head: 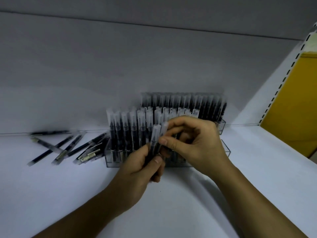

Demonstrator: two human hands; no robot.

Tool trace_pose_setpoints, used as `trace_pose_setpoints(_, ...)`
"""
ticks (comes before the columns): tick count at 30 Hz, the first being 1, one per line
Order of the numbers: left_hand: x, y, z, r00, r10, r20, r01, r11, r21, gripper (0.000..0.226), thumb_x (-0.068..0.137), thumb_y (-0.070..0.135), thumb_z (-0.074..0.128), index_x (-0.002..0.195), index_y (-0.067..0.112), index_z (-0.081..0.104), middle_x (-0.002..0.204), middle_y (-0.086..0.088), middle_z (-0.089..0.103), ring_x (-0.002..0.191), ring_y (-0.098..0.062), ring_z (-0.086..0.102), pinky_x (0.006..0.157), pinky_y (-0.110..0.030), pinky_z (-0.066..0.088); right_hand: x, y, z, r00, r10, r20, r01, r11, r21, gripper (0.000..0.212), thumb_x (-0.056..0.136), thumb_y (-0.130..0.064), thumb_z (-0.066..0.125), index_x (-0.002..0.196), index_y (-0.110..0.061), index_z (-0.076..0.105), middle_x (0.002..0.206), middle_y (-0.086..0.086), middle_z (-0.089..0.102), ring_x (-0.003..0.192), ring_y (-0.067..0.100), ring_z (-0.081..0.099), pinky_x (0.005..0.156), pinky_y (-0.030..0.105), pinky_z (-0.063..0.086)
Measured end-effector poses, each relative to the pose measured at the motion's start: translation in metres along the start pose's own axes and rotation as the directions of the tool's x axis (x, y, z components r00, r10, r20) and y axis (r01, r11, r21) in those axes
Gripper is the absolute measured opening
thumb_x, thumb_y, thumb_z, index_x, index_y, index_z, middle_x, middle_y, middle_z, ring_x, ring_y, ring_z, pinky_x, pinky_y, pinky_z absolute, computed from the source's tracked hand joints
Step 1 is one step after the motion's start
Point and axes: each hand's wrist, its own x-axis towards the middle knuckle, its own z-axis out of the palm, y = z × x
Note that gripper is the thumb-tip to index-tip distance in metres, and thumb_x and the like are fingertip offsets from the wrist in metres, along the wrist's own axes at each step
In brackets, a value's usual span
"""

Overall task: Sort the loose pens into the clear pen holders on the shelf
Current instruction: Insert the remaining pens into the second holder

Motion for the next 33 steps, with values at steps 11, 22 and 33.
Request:
trace_pose_setpoints(11,-0.001,0.004,-0.001,0.999,-0.014,-0.039,0.014,1.0,0.0,0.029,0.096,0.032,0.045,0.109,0.011,0.06,0.076,-0.004,0.067,0.065,-0.015,0.062,0.054,-0.016,0.044,0.004,-0.007,-0.009,0.995,0.007,-0.097,0.022,0.955,0.295,0.017,0.084,-0.015,0.075,0.098,-0.007,0.074,0.08,0.006,0.076,0.046,0.033,0.056,0.041,0.032,0.049)
trace_pose_setpoints(22,0.013,-0.008,-0.003,0.98,-0.189,-0.06,0.17,0.958,-0.232,0.025,0.097,0.0,0.038,0.086,0.005,0.06,0.052,-0.003,0.043,0.038,-0.01,0.034,0.038,-0.021,0.027,0.01,-0.007,-0.028,0.935,0.104,-0.34,0.049,0.91,0.412,0.017,0.085,-0.003,0.059,0.098,-0.005,0.07,0.078,0.005,0.077,0.044,0.01,0.054,0.044,0.02,0.04)
trace_pose_setpoints(33,0.001,-0.002,-0.003,0.997,-0.077,-0.022,0.076,0.997,-0.027,0.032,0.101,0.002,0.043,0.086,0.018,0.065,0.074,-0.007,0.061,0.067,-0.024,0.059,0.063,-0.029,0.053,0.016,0.001,-0.042,0.844,0.071,-0.532,0.051,0.976,0.212,0.027,0.083,0.0,0.055,0.106,-0.006,0.067,0.074,0.006,0.071,0.067,0.013,0.069,0.056,0.022,0.049)
